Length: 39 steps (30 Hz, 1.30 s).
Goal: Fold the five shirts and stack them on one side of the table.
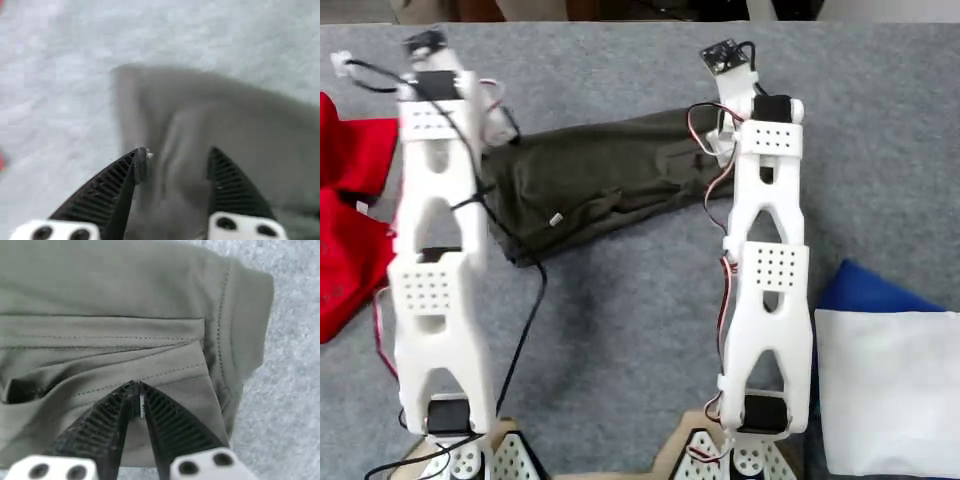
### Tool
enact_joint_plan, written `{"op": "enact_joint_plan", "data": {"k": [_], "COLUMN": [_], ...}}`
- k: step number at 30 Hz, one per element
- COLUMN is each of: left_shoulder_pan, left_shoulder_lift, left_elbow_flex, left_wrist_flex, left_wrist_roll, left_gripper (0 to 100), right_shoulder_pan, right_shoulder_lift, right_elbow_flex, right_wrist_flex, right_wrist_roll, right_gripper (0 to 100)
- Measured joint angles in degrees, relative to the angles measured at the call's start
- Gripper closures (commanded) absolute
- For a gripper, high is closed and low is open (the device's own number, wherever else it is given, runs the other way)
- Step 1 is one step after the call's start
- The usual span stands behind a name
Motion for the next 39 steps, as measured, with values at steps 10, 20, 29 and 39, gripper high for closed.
{"op": "enact_joint_plan", "data": {"k": [10, 20, 29, 39], "left_shoulder_pan": [-0.97, -4.04, -2.29, 4.92], "left_shoulder_lift": [15.56, 16.62, 16.09, 3.34], "left_elbow_flex": [-4.84, -6.51, -23.38, -9.05], "left_wrist_flex": [-7.56, -7.12, 6.51, 11.60], "left_wrist_roll": [3.25, -4.22, -5.98, -5.19], "left_gripper": [98, 98, 91, 98], "right_shoulder_pan": [3.87, 4.92, 3.25, -1.93], "right_shoulder_lift": [2.73, 3.43, 3.52, 3.96], "right_elbow_flex": [0.09, 0.26, -5.19, -11.16], "right_wrist_flex": [-3.52, -6.15, 0.09, -10.64], "right_wrist_roll": [9.67, 14.24, 14.33, 12.48], "right_gripper": [99.3, 99.4, 99.4, 99.4]}}
